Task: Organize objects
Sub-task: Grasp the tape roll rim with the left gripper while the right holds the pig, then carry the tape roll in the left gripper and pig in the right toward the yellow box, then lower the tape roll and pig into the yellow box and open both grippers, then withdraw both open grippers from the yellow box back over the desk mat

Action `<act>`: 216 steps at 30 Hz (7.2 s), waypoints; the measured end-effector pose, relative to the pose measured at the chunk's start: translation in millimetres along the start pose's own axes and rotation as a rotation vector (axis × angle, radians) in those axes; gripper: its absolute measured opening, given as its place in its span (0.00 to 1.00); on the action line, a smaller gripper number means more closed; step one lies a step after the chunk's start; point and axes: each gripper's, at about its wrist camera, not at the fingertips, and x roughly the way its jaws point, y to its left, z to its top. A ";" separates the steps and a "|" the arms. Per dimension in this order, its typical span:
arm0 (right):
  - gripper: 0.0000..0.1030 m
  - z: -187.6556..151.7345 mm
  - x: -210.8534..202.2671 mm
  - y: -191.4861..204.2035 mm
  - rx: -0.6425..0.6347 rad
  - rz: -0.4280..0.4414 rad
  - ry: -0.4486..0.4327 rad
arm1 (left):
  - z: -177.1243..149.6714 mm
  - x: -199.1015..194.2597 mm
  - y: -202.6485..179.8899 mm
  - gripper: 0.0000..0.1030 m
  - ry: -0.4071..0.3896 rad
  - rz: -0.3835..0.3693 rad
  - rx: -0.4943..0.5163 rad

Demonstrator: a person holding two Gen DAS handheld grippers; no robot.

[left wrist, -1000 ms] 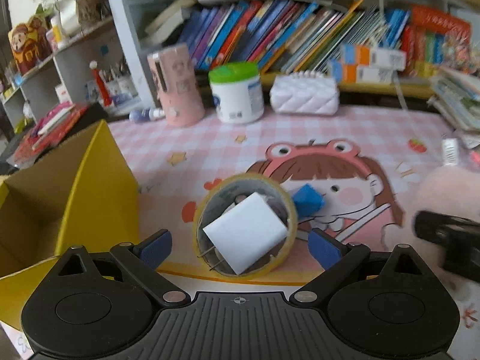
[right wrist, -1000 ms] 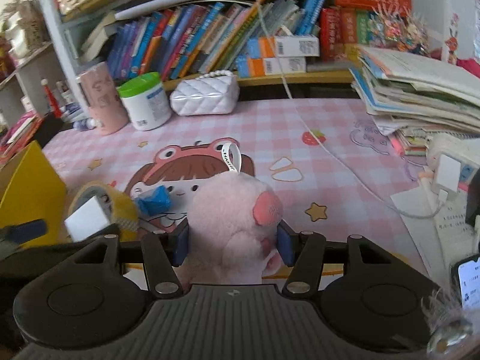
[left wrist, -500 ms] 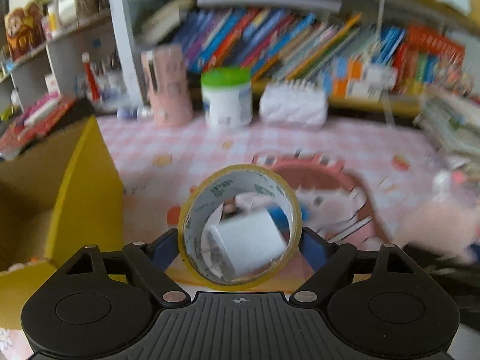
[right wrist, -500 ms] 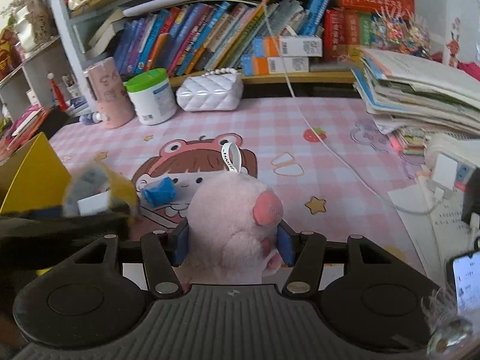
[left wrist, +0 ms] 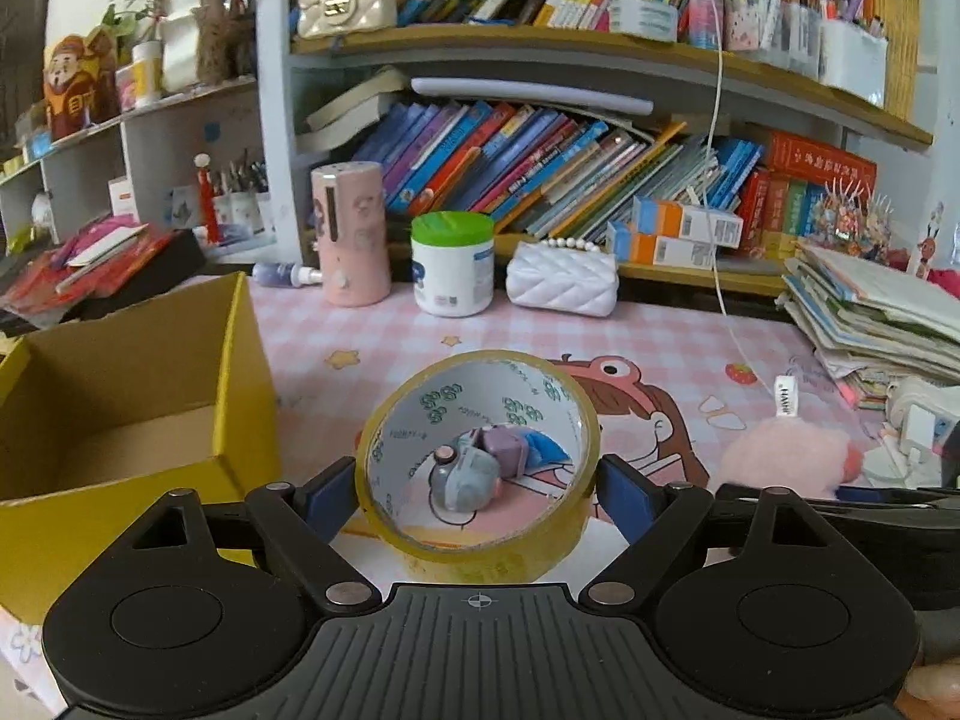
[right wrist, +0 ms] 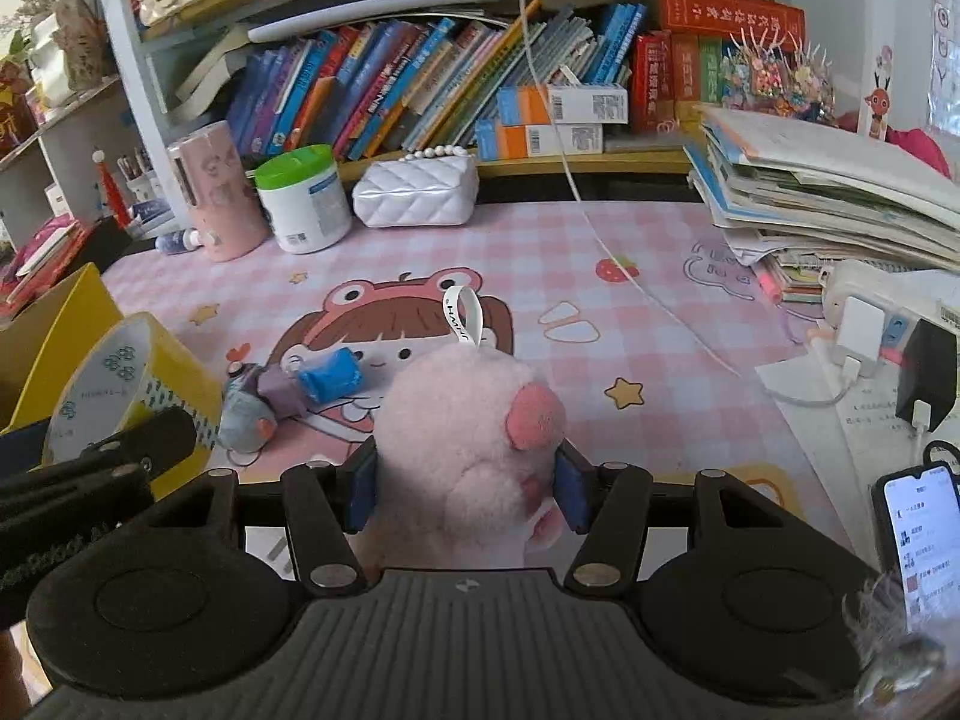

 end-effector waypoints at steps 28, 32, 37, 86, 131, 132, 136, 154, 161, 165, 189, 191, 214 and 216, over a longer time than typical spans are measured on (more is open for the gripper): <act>0.53 -77.7 -88.8 132.9 -0.141 0.057 -0.012 | -61.2 -111.5 143.4 0.83 -0.009 0.138 -0.170; 0.53 -90.6 -96.1 154.6 -0.171 0.077 0.000 | -71.0 -124.6 158.6 0.83 -0.002 0.152 -0.170; 0.53 -102.9 -103.8 175.2 -0.193 0.104 0.006 | -79.4 -136.3 173.8 0.83 0.002 0.169 -0.170; 0.53 -140.7 -133.7 250.9 -0.284 0.149 0.038 | -101.1 -182.9 236.0 0.83 -0.055 0.175 -0.177; 0.53 43.9 25.9 323.8 -0.482 0.339 -0.105 | -5.8 -11.2 222.6 0.84 0.004 0.325 0.036; 0.54 42.8 28.9 325.6 -0.496 0.343 -0.093 | -5.7 -10.7 221.7 0.84 0.007 0.322 0.036; 0.54 38.9 42.6 331.0 -0.534 0.358 -0.033 | -6.4 -12.4 218.4 0.85 -0.001 0.330 0.049; 0.57 28.5 88.4 354.8 -0.643 0.350 0.156 | -11.6 -41.8 234.6 0.86 -0.042 0.364 -0.045; 0.67 30.5 84.6 354.2 -0.624 0.350 0.154 | -15.6 -50.0 240.9 0.86 -0.051 0.378 -0.086; 0.77 34.9 67.5 351.9 -0.610 0.372 0.108 | -14.1 -58.5 244.0 0.89 -0.077 0.377 -0.105; 0.82 -1.1 -69.6 298.1 -0.411 0.204 -0.296 | -45.7 -111.6 258.7 0.93 -0.113 0.427 -0.177; 0.82 -12.8 -77.1 295.9 -0.408 0.189 -0.299 | -51.3 -117.3 259.7 0.93 -0.104 0.421 -0.177; 0.90 -136.3 -106.3 290.9 -0.409 -0.015 -0.064 | -113.7 -163.4 247.0 0.97 0.058 0.484 -0.088; 0.90 -141.5 -108.3 289.3 -0.410 -0.022 -0.055 | -117.5 -166.6 245.6 0.97 0.068 0.481 -0.080</act>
